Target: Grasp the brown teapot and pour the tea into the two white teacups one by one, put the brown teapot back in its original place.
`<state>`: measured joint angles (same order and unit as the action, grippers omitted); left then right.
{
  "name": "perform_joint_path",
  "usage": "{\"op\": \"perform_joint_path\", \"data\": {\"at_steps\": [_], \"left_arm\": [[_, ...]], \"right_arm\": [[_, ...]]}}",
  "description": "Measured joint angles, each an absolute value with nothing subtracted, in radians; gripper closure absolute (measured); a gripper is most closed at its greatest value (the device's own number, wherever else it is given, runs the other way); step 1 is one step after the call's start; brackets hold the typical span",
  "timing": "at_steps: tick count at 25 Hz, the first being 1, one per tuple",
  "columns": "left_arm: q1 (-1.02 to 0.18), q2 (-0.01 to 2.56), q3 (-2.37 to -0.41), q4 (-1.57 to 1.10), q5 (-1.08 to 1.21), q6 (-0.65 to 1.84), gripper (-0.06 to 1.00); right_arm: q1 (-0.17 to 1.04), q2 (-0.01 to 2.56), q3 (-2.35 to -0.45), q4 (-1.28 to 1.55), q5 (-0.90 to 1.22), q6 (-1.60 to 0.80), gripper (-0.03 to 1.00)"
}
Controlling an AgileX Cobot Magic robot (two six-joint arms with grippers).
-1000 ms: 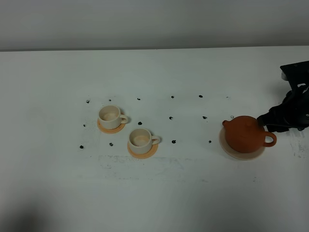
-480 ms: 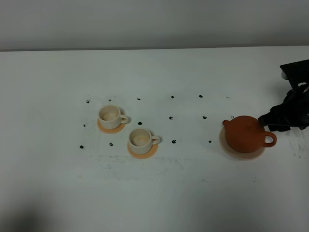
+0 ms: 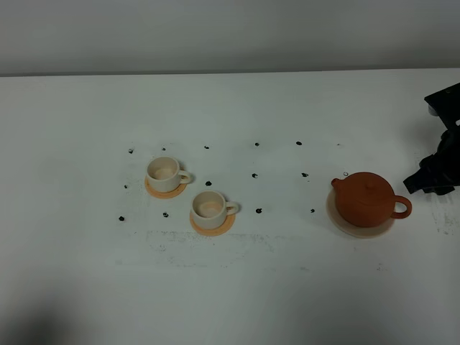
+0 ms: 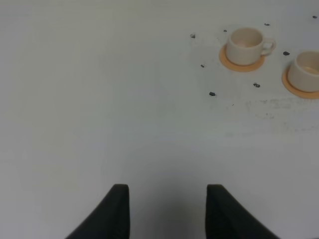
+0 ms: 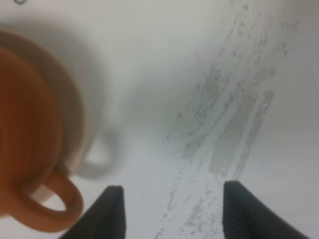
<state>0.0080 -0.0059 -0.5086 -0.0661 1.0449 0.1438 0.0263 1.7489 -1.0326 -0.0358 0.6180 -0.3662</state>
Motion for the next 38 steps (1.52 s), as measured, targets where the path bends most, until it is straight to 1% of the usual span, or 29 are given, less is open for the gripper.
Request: {"op": "perform_joint_path", "data": {"at_steps": [14, 38], "left_arm": [[0.008, -0.006, -0.509, -0.066, 1.045, 0.144, 0.58], [0.008, -0.006, -0.509, -0.066, 1.045, 0.143, 0.58]], "right_arm": [[0.026, 1.804, -1.033, -0.046, 0.561, -0.418, 0.54], [0.053, 1.804, -1.033, 0.051, 0.681, -0.522, 0.54]]}}
